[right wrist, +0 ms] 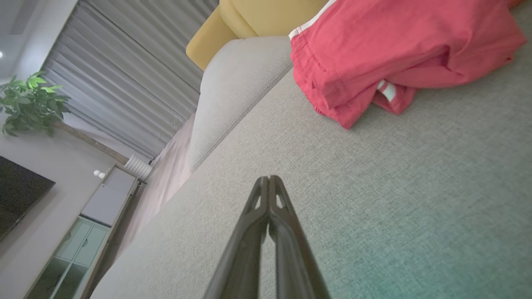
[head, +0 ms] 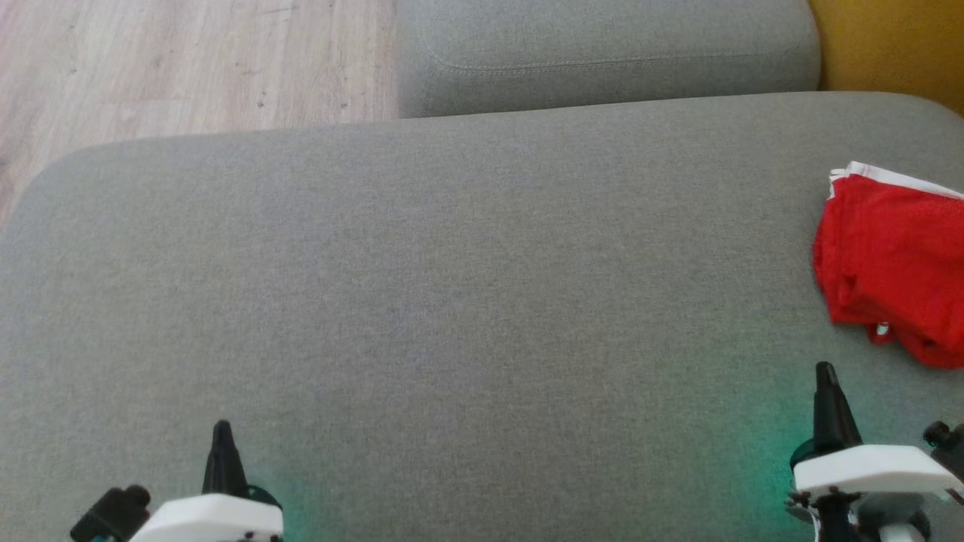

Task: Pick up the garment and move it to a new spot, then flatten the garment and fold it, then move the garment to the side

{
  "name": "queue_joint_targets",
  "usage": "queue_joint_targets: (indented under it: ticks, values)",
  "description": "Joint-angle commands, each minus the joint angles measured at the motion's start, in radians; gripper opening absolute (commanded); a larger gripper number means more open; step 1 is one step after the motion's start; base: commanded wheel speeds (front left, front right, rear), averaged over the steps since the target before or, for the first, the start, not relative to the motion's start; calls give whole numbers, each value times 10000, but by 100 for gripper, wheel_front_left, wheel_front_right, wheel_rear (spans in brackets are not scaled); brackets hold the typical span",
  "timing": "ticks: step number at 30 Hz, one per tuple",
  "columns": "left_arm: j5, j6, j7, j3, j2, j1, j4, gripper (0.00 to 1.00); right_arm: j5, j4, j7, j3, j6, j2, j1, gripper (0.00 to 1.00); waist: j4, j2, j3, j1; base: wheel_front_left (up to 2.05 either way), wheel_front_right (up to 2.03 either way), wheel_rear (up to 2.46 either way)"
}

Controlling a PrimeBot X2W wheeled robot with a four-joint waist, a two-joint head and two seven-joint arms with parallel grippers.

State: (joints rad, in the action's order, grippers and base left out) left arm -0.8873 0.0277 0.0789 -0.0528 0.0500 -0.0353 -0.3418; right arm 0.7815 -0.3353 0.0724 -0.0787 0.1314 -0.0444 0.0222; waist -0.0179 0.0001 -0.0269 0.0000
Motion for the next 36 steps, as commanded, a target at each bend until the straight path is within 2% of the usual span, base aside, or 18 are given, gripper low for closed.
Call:
queue_joint_targets:
  ticks: [1,36]
  values:
    - [-260,74,-71,322,55,546,367,0,319,378,-75,32,-4,-32,-550,0,3,-1,5,0,0,0,0]
    - [-4092,597,-1056,1024,54,1029,694,0,4668,666,-1051,-179,-6,-47,-961,0,99,-1,132,0,0,0,0]
